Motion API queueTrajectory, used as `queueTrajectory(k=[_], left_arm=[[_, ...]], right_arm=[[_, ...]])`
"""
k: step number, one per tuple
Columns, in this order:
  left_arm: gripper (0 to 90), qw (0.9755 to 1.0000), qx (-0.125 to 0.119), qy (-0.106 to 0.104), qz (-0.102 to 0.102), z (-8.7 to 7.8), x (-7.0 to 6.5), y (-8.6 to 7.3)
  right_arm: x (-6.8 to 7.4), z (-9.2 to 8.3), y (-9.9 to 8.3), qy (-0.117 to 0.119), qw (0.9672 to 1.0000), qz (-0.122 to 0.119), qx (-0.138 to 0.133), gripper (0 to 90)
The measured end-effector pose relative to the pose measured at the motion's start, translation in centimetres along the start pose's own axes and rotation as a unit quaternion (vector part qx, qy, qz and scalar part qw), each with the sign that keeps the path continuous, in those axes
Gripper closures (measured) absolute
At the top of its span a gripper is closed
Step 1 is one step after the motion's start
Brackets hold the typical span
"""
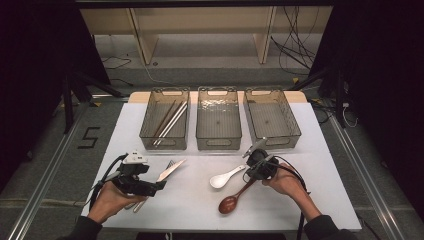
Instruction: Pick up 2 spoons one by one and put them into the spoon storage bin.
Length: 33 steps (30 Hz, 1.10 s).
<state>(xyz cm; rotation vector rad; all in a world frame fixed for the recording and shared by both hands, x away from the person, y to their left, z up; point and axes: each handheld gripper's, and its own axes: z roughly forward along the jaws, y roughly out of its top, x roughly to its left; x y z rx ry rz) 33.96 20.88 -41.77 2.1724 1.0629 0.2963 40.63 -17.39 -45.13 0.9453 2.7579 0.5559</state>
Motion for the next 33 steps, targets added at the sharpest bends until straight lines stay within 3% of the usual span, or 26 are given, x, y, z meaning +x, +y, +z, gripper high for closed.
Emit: queueTrajectory(k=[14,33], left_arm=[[15.7,1.0000,0.003,-0.002,0.002,0.2,-0.1,-0.1],[15.7,1.0000,0.006,0.000,0.006,0.3,-0.1,-0.1]], right_arm=[[-0.3,0.7,-0.4,0.006,0.9998,0.006,0.017,90.0],[0.3,0.0,-1.5,0.032,0.9982,0.006,0.051,90.0]])
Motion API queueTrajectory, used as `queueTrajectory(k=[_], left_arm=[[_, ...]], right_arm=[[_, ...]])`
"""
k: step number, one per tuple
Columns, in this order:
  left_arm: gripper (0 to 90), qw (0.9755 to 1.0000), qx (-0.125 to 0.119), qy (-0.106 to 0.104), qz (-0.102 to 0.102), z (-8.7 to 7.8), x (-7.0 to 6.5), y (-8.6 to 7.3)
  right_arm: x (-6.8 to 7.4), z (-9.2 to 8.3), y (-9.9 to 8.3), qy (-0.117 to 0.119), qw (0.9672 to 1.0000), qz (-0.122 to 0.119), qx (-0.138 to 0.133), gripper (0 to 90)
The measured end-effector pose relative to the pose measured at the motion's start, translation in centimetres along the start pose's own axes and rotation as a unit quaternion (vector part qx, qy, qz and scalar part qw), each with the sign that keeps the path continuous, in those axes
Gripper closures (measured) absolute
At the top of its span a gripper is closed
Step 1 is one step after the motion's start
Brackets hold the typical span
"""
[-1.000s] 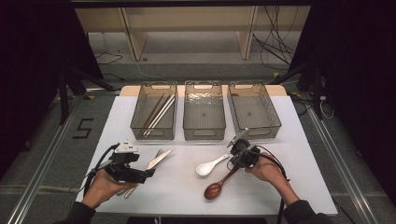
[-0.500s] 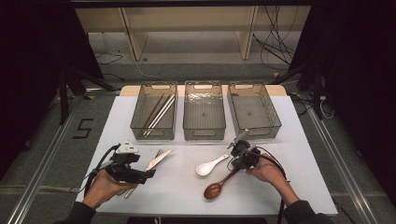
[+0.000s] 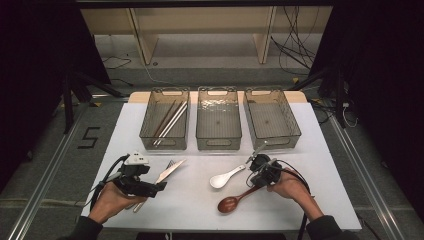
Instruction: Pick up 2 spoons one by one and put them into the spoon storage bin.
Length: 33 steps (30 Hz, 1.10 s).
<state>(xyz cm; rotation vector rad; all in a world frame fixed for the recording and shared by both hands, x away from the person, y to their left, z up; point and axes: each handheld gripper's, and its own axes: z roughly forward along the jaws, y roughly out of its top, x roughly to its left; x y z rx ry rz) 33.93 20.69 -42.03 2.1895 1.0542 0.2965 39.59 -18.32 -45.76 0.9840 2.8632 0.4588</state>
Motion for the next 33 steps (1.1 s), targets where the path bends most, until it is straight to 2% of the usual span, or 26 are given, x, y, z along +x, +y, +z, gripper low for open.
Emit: queueTrajectory(k=[5,11,14,17,19,21,25,28,33], left_arm=[[15.7,1.0000,0.001,0.000,0.001,0.1,0.0,0.0],[15.7,1.0000,0.001,0.000,0.001,0.1,0.0,0.0],[15.7,1.0000,0.000,0.001,0.001,0.1,0.0,-0.1],[15.7,1.0000,0.002,0.001,0.001,0.1,0.0,0.0],[15.7,1.0000,0.002,0.001,0.001,0.1,0.0,0.0],[15.7,1.0000,0.000,0.001,-0.001,0.2,0.0,0.0],[15.7,1.0000,0.001,0.001,0.001,0.1,0.1,0.0],[15.7,1.0000,0.000,0.001,0.003,0.1,0.1,0.0],[15.6,1.0000,-0.003,0.000,0.004,0.0,0.1,0.0]], right_arm=[[0.4,-0.4,-1.0,0.006,0.9998,-0.001,0.017,90.0],[1.4,-1.1,-2.5,0.026,0.9989,-0.012,0.036,90.0],[1.9,-1.7,-3.2,0.029,0.9990,-0.016,0.029,90.0],[2.4,-2.6,-3.5,0.030,0.9992,-0.025,0.007,81.9],[2.8,-3.0,-3.3,0.036,0.9984,-0.043,-0.010,72.7],[3.2,-3.0,-3.0,0.042,0.9976,-0.053,-0.014,61.0],[4.4,-2.5,-2.5,0.052,0.9953,-0.082,-0.004,50.7],[5.1,-2.0,-2.1,0.049,0.9943,-0.095,0.011,49.1],[5.6,-1.1,-1.5,0.039,0.9924,-0.113,0.028,55.3]])
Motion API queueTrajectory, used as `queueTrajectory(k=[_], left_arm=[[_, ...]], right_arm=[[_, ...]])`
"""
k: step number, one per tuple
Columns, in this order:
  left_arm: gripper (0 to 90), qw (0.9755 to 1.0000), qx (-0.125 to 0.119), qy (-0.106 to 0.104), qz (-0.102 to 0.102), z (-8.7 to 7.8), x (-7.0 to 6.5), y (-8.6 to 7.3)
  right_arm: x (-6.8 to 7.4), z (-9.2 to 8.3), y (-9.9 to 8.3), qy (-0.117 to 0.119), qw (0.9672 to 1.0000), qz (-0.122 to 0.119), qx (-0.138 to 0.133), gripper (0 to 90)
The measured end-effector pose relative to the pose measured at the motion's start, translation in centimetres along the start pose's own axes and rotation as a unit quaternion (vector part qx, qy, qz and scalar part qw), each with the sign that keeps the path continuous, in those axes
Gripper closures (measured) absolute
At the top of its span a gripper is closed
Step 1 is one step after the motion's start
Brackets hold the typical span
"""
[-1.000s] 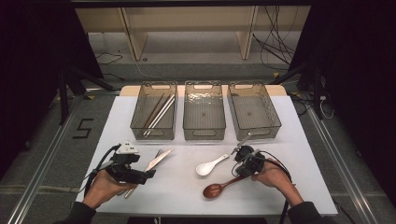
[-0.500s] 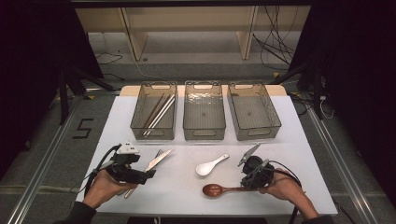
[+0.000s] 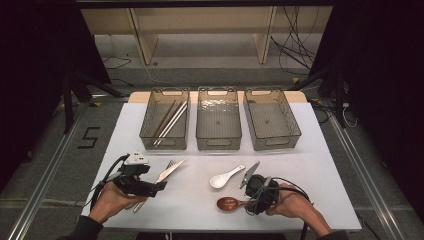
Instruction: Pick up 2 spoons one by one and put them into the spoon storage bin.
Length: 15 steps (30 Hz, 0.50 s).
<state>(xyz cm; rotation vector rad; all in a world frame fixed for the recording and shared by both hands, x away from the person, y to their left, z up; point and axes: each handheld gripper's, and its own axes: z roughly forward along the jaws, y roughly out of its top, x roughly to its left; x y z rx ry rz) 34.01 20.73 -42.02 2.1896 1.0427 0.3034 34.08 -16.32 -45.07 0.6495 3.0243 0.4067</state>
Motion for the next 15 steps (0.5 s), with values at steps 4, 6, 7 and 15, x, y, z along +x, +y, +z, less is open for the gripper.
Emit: queueTrajectory(k=[4,6,7,15], left_arm=[[15.7,1.0000,-0.001,0.001,-0.003,0.03,0.03,-0.01],[15.6,1.0000,0.000,0.001,0.000,-0.01,0.02,-0.01],[15.6,1.0000,0.000,0.001,0.000,0.02,0.00,0.00],[15.7,1.0000,0.002,0.003,0.002,0.05,0.03,-0.02]], right_arm=[[0.15,0.30,0.24,-0.007,0.9998,-0.012,0.011,63.3],[0.20,0.36,0.28,-0.012,0.9996,-0.018,0.016,66.7],[0.22,0.39,0.31,-0.015,0.9995,-0.020,0.019,68.2],[0.72,0.65,0.73,-0.029,0.9973,-0.054,0.041,75.9]])
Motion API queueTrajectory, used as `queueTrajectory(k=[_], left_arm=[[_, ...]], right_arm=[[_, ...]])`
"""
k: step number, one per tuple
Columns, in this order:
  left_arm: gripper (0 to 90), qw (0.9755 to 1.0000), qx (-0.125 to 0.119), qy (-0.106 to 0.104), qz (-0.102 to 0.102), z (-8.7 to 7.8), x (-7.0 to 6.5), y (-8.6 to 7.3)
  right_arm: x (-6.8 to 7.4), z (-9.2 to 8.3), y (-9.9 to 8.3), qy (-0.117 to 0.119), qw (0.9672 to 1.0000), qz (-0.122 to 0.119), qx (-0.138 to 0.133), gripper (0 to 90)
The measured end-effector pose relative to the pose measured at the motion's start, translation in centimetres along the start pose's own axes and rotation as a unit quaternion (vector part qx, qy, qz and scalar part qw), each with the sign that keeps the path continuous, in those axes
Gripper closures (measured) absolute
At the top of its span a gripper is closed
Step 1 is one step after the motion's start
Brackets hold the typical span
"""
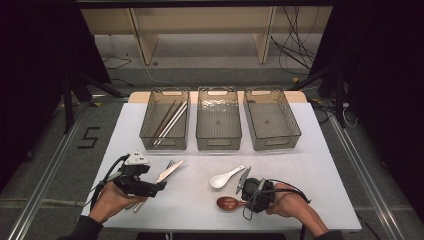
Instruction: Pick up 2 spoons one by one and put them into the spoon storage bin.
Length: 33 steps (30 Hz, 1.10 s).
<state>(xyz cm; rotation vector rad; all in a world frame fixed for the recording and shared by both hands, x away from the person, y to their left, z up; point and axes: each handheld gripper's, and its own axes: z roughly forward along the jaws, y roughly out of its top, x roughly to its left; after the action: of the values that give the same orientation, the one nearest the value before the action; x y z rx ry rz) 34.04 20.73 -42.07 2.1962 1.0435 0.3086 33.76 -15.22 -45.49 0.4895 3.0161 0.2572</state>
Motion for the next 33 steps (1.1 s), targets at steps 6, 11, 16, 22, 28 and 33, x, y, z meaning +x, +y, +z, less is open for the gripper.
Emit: queueTrajectory(k=[6,11,16,22,28,33], left_arm=[[15.6,1.0000,-0.001,0.000,-0.002,0.1,-0.1,0.0],[15.7,1.0000,0.000,0.002,-0.001,0.0,0.0,0.0],[15.6,1.0000,-0.001,0.003,-0.004,0.0,0.1,0.0],[15.6,0.9999,-0.006,0.006,-0.008,-0.1,0.1,0.0],[15.6,1.0000,-0.004,0.005,-0.006,-0.1,0.1,0.1],[15.6,1.0000,-0.005,0.004,-0.003,-0.1,0.1,0.1]], right_arm=[[0.3,0.0,0.0,0.007,0.9998,-0.020,0.000,81.3],[0.1,-0.6,-0.1,0.016,0.9996,-0.018,-0.016,81.7],[0.0,-1.6,-0.2,0.019,0.9991,-0.010,-0.036,81.8],[-1.7,-3.5,-0.5,0.016,0.9953,0.030,-0.091,81.8],[-4.1,-5.0,0.0,-0.001,0.9888,0.069,-0.132,81.8],[-5.6,-5.9,0.7,-0.012,0.9846,0.094,-0.147,81.8]])
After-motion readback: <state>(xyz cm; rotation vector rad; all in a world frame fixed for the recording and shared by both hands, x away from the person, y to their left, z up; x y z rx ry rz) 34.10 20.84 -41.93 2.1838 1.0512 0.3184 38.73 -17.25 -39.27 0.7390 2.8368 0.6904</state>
